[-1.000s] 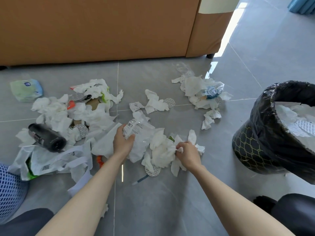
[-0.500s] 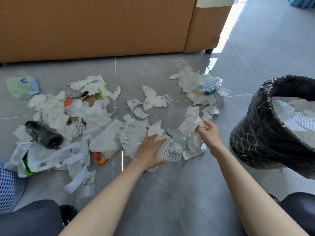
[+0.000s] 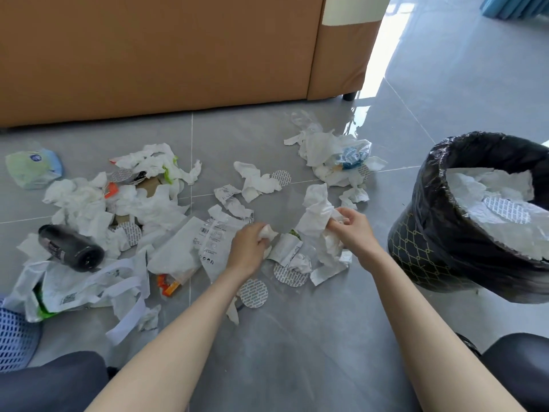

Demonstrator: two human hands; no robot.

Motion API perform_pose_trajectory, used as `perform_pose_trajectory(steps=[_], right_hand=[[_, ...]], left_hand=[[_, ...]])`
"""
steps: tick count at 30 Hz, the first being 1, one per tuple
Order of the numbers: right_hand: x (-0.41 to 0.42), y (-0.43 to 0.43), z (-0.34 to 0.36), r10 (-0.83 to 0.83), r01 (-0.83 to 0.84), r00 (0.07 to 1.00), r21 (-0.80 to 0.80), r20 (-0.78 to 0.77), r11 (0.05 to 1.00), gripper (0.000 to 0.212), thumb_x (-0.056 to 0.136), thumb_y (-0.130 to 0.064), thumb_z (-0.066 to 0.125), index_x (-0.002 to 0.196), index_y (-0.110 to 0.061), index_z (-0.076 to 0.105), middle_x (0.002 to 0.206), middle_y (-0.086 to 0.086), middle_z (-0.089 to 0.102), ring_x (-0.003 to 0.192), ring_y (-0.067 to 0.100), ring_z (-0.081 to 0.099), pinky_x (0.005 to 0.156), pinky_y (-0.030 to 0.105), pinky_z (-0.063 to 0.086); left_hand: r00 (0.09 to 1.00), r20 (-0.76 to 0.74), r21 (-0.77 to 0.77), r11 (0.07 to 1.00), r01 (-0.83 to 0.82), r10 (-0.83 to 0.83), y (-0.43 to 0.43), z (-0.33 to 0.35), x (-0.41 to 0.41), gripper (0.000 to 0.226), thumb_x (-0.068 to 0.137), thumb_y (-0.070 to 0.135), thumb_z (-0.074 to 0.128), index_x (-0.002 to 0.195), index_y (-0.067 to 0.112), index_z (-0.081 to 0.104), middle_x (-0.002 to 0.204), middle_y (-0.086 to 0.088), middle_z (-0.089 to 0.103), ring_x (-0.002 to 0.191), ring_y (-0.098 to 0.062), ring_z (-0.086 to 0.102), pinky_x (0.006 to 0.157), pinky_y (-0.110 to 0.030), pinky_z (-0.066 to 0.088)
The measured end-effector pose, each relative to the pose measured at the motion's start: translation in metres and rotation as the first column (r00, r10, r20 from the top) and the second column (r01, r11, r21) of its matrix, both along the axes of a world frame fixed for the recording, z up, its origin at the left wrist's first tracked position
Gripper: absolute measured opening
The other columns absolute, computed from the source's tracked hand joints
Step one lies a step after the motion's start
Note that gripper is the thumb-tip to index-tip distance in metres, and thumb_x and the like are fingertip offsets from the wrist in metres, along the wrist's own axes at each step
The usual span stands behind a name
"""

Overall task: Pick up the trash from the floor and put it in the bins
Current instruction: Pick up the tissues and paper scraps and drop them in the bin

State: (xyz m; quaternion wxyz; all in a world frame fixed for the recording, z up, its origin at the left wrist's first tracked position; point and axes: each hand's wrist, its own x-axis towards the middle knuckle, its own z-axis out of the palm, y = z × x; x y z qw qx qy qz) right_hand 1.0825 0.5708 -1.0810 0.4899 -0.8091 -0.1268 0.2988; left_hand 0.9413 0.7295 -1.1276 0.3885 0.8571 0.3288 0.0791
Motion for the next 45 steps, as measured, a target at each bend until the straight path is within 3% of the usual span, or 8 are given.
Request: perform_pose_trajectory(steps=[4,13,22,29,34,37,41,45], right_hand=[[0.008,-0.004,0.047,-0.012,0.007,0.998,0.083,0.059,0.997,0.006,0.085,-0.029,0.067,0.087,-0.026,0.062,0.089,0.007,0.067,0.075,0.018,0.059,0.057,0.024,0.042],[0.046,-0.076,0.154,-0.244,0.175,0.947,0.301,0.21,0.937,0.008,0.087,-0.025,0.067,0.086,-0.018,0.065,0.089,0.019,0.07,0.08,0.025,0.065,0.075,0.042,0.055],[0.092,-0.179,0.147,-0.447,0.466,0.769,0.078,0.456,0.881,0.01,0.086,-0.032,0.057,0.091,-0.027,0.065,0.084,-0.004,0.067,0.087,0.024,0.065,0.074,0.036,0.051],[0.107,-0.197,0.116,-0.298,0.449,0.806,-0.201,0.511,0.87,0.039,0.085,-0.021,0.05,0.121,-0.031,0.061,0.134,-0.001,0.055,0.12,0.03,0.048,0.094,0.036,0.046],[0.102,-0.186,0.133,-0.272,0.385,0.788,-0.098,0.552,0.918,0.036,0.09,-0.017,0.051,0.123,-0.029,0.06,0.124,0.003,0.062,0.091,0.024,0.061,0.078,0.033,0.052],[0.101,-0.175,0.135,-0.038,0.173,0.889,-0.257,0.456,0.951,0.045,0.092,-0.024,0.057,0.136,-0.024,0.051,0.141,0.001,0.05,0.122,0.02,0.052,0.102,0.033,0.041],[0.113,-0.159,0.098,0.295,-0.032,0.914,-0.676,0.278,0.737,0.071,0.092,-0.033,0.056,0.151,-0.024,0.017,0.158,0.012,0.016,0.146,0.031,0.013,0.118,0.051,0.016],[0.12,-0.158,0.077,0.384,-0.108,0.901,-0.753,0.201,0.649,0.079,0.09,-0.043,0.056,0.151,-0.03,0.008,0.159,0.013,0.004,0.147,0.034,0.005,0.118,0.054,0.014]], left_hand=[[0.985,0.171,-0.017,0.999,-0.033,0.035,-0.004,0.053,0.027,0.019,0.085,0.004,0.056,0.1,0.011,0.067,0.092,0.003,0.066,0.083,-0.013,0.056,0.06,-0.019,0.036],[0.883,0.449,0.045,0.991,0.129,-0.135,-0.064,0.162,0.098,0.022,0.085,0.02,0.063,0.107,0.018,0.066,0.102,0.003,0.07,0.093,-0.013,0.063,0.077,-0.025,0.046],[0.847,0.375,0.029,0.918,0.396,-0.377,-0.182,0.201,0.169,0.033,0.088,0.015,0.059,0.12,0.021,0.057,0.106,-0.004,0.064,0.095,-0.021,0.059,0.072,-0.02,0.042],[0.79,0.113,0.037,0.797,0.603,-0.603,-0.213,0.175,0.184,0.065,0.094,0.017,0.052,0.149,0.025,0.02,0.151,-0.003,0.036,0.136,-0.022,0.038,0.108,-0.032,0.035],[0.819,0.19,0.067,0.839,0.54,-0.542,-0.191,0.174,0.175,0.053,0.098,0.02,0.046,0.148,0.02,0.028,0.15,0.0,0.037,0.138,-0.017,0.035,0.111,-0.028,0.029],[0.826,0.221,0.102,0.855,0.508,-0.518,-0.179,0.177,0.168,0.051,0.096,0.019,0.049,0.145,0.016,0.035,0.147,-0.001,0.043,0.136,-0.016,0.038,0.107,-0.023,0.028],[0.813,0.184,0.142,0.833,0.534,-0.553,-0.169,0.175,0.163,0.049,0.096,0.018,0.049,0.143,0.019,0.036,0.145,-0.001,0.045,0.134,-0.016,0.04,0.1,-0.018,0.028],[0.807,0.165,0.153,0.823,0.547,-0.568,-0.164,0.17,0.166,0.048,0.096,0.019,0.049,0.143,0.021,0.037,0.143,-0.002,0.047,0.133,-0.017,0.041,0.102,-0.022,0.031]])
